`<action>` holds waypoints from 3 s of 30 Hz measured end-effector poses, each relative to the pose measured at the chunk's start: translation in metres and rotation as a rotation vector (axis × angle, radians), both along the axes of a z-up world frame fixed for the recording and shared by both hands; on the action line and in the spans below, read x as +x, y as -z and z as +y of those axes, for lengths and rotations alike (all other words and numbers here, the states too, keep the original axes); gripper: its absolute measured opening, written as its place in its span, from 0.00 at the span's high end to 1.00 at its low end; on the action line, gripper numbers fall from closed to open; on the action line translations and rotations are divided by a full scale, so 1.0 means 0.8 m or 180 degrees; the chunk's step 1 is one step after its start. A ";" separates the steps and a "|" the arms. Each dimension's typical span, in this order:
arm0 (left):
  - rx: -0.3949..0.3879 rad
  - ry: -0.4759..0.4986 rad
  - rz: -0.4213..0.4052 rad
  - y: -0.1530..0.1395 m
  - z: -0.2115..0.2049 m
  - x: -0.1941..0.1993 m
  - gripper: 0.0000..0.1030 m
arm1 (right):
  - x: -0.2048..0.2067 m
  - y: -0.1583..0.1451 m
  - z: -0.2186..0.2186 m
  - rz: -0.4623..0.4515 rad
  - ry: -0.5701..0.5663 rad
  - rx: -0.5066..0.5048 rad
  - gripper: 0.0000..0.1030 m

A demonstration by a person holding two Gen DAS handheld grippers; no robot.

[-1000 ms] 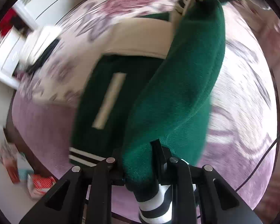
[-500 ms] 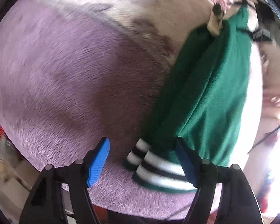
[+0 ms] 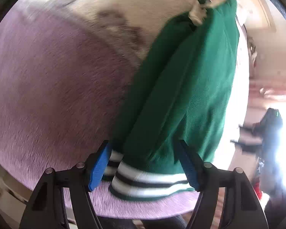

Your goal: Fold large clothes

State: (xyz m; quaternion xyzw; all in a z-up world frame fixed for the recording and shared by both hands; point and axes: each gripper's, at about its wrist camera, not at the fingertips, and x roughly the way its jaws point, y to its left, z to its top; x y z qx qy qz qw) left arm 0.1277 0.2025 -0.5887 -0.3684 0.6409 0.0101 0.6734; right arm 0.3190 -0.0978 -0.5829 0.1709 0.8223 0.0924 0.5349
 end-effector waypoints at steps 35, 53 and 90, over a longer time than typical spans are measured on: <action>0.0109 -0.0043 -0.0441 0.006 -0.016 0.024 0.86 | -0.126 0.096 -0.039 -0.0044 0.0956 0.1441 0.85; 0.0043 0.0304 0.0267 -0.082 -0.040 -0.049 0.49 | -0.238 -0.042 -0.155 0.0116 0.0234 0.0660 0.48; -0.0447 0.0443 -0.0569 0.017 0.024 0.448 0.87 | 0.106 -0.066 -0.098 -0.0707 0.0889 0.0040 0.25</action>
